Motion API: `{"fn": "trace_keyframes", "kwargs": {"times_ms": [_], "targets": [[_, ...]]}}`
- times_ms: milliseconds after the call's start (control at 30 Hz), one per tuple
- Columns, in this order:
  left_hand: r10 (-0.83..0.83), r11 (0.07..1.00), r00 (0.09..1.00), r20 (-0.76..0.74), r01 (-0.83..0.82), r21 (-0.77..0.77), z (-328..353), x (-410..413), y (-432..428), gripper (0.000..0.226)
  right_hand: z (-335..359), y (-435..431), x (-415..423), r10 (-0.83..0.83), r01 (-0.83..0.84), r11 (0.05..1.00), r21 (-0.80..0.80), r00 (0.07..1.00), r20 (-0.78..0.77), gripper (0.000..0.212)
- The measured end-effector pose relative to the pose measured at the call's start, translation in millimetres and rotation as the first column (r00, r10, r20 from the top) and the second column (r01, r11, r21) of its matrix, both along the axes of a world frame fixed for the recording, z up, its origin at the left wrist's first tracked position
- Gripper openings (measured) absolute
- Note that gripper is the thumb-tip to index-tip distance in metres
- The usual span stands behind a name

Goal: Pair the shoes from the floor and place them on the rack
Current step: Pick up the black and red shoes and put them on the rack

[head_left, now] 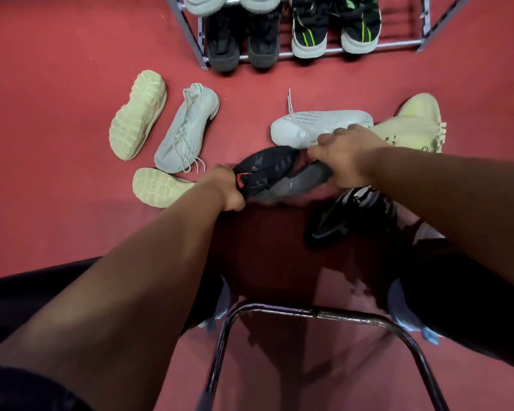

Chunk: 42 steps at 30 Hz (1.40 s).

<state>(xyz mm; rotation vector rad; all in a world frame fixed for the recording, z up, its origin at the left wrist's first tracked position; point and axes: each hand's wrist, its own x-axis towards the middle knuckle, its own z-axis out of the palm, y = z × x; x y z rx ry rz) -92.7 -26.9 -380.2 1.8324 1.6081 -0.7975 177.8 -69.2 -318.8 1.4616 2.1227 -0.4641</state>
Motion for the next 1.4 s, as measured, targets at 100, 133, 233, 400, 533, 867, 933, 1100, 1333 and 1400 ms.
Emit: {"fn": "trace_keyframes", "kwargs": {"times_ms": [100,133,233,400,533,867,933,1100,1333,1400], "targets": [[0.033,0.998,0.999,0.021,-0.034,0.045,14.3,5.0,5.0,0.080,24.4,6.1,11.3,0.002,-0.008,0.992,0.130,0.999,0.042,0.049],[0.058,0.997,0.998,0.030,-0.060,0.058,17.3,7.2,5.4,0.082,30.8,6.2,14.0,-0.013,0.004,0.987,0.158,0.999,0.051,0.047],[0.173,0.978,0.982,0.079,-0.180,0.100,27.3,14.2,5.0,0.096,40.8,4.3,21.0,-0.061,0.052,0.966,0.252,0.998,0.028,0.050],[0.384,0.884,0.891,0.242,-0.431,0.181,40.9,24.2,8.3,0.093,34.1,-1.1,19.3,-0.206,0.188,0.859,0.477,0.978,-0.016,0.045],[0.355,0.889,0.919,0.172,-0.388,0.241,29.5,31.2,4.7,0.097,16.6,-12.8,-2.1,-0.298,0.285,0.889,0.358,0.954,-0.022,0.045],[0.207,0.977,0.978,-0.005,-0.206,0.056,-22.4,20.8,-26.6,0.118,-49.3,-26.8,-14.0,-0.546,0.545,0.836,-0.062,0.837,-0.012,0.083],[0.191,0.980,0.982,-0.007,-0.191,0.051,-30.8,22.2,-27.8,0.120,-60.2,-29.3,-18.4,-0.576,0.573,0.817,-0.065,0.816,-0.043,0.091],[0.244,0.969,0.970,-0.006,-0.243,0.046,-52.0,24.0,-43.1,0.121,-80.8,-38.5,-45.7,-0.638,0.639,0.768,0.037,0.769,-0.035,0.110],[0.247,0.968,0.969,-0.014,-0.246,0.051,-65.6,23.1,-61.5,0.146,-104.8,-57.9,-79.4,-0.655,0.636,0.747,0.193,0.754,0.052,0.105],[0.292,0.956,0.956,-0.013,-0.292,0.040,-65.2,26.9,-57.3,0.147,-110.0,-51.4,-80.6,-0.689,0.666,0.717,0.205,0.722,0.064,0.110]]}}
